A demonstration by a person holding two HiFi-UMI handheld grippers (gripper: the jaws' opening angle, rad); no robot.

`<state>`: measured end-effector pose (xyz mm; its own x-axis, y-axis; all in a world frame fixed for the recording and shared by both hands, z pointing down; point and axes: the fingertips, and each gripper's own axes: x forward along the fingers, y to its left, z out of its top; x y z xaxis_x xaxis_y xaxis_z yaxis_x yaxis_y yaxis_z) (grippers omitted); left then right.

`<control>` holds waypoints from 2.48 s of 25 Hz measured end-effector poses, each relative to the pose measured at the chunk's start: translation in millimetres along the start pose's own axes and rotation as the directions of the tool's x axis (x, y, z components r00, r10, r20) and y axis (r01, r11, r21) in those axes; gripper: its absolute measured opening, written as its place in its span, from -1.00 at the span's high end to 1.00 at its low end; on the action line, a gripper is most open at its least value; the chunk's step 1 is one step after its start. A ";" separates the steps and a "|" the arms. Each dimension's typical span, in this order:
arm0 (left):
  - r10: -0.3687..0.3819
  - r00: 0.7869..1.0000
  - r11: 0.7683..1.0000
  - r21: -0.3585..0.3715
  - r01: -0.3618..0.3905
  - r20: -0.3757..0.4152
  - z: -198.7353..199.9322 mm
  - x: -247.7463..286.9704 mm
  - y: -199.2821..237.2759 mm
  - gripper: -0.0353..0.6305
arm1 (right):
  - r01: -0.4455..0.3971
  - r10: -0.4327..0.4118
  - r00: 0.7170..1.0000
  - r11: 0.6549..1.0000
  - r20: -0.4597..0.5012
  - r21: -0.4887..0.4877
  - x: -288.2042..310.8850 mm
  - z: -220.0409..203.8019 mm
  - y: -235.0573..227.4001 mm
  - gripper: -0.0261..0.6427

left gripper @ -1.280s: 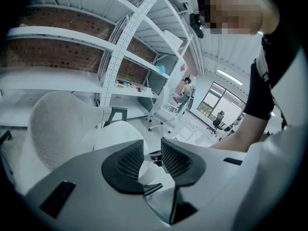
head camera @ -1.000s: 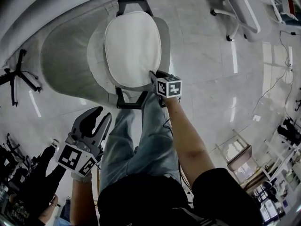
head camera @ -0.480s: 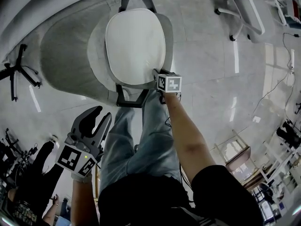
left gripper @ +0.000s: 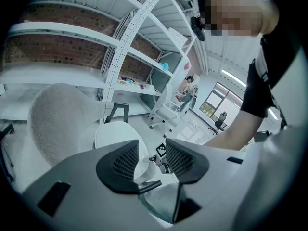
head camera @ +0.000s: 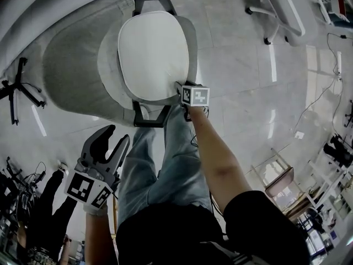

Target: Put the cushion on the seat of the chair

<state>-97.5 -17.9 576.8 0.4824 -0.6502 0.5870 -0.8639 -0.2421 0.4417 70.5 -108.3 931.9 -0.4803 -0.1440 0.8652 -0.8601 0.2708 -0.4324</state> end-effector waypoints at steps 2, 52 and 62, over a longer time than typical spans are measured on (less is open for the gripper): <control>-0.004 1.000 1.000 0.003 0.004 0.001 1.2 -0.2 -1.1 0.38 | 0.020 -0.020 1.000 1.000 -0.008 -0.003 -2.7 -0.7 -6.3 0.30; -0.320 0.892 0.926 0.304 0.224 0.318 250.2 -9.8 -70.9 0.40 | 0.112 0.166 0.727 0.929 0.666 -0.353 -386.6 266.1 220.1 0.89; -0.402 0.829 0.881 0.411 0.234 0.388 303.8 -17.2 -116.9 0.63 | 0.125 0.229 0.571 0.925 0.788 -0.359 -488.0 285.7 241.5 0.89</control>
<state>-48.9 -197.2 309.0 0.6907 -0.7217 0.0461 -0.7078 -0.6616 0.2477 48.0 -244.6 332.7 -0.6070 -0.7703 0.1953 -0.7936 0.5744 -0.2008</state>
